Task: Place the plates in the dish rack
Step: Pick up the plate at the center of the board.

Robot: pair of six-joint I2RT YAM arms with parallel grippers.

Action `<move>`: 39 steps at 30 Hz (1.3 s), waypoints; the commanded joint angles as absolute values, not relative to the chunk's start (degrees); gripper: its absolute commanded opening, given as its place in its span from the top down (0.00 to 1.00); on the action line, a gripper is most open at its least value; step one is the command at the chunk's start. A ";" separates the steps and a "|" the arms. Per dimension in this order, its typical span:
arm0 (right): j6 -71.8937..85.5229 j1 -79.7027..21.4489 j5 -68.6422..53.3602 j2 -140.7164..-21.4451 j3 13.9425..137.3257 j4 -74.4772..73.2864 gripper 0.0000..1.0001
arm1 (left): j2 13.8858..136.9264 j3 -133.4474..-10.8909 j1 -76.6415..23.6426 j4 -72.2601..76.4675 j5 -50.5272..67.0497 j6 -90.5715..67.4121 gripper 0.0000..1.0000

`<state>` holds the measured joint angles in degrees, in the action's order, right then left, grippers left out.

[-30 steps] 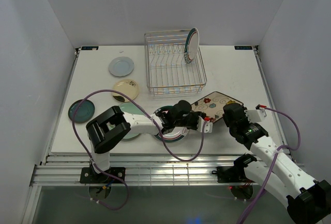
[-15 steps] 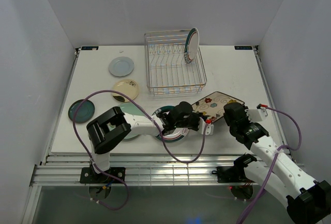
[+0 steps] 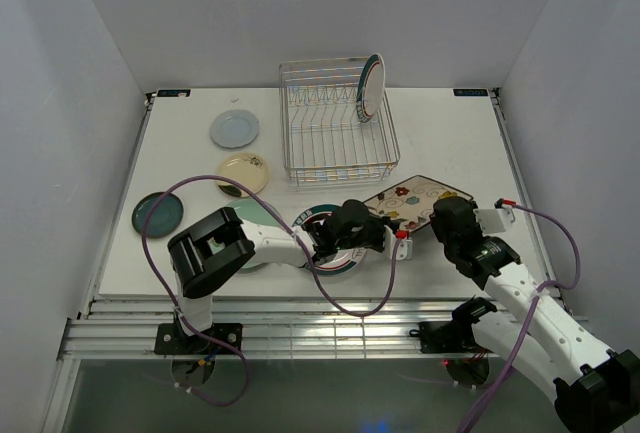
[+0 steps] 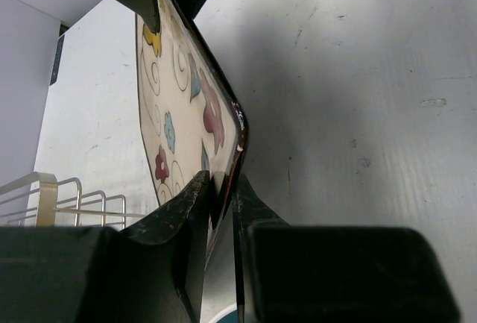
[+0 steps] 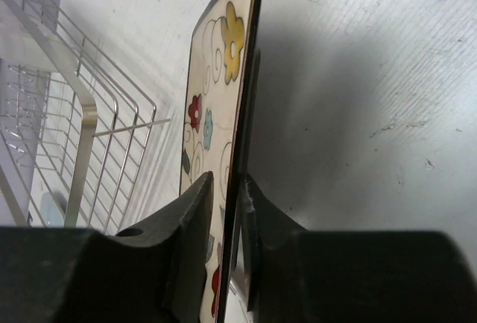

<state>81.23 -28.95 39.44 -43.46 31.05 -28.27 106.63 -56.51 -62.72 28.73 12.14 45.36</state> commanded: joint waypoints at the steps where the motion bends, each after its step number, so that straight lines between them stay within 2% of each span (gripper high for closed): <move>1: 79.38 -29.36 37.44 -42.28 33.84 -24.53 0.70 | 104.77 -55.55 -62.67 33.48 10.99 43.24 1.00; 12: 78.05 -28.92 33.75 -42.62 34.10 -24.43 0.59 | 103.80 -52.82 -62.67 39.11 8.97 43.33 1.00; 27: 78.31 -26.11 26.20 -48.43 34.81 -24.17 0.53 | 102.75 -50.98 -62.75 42.27 7.82 43.24 1.00; 31: 78.40 -25.23 25.49 -48.34 34.10 -23.82 0.55 | 102.48 -50.71 -62.67 42.28 7.74 43.07 1.00; 37: 78.22 -24.08 24.96 -48.16 33.31 -23.20 0.68 | 101.95 -50.54 -62.67 42.28 8.26 42.63 1.00; 39: 77.96 -23.73 24.96 -48.16 33.40 -23.20 0.70 | 101.87 -50.62 -62.67 42.28 8.26 42.45 1.00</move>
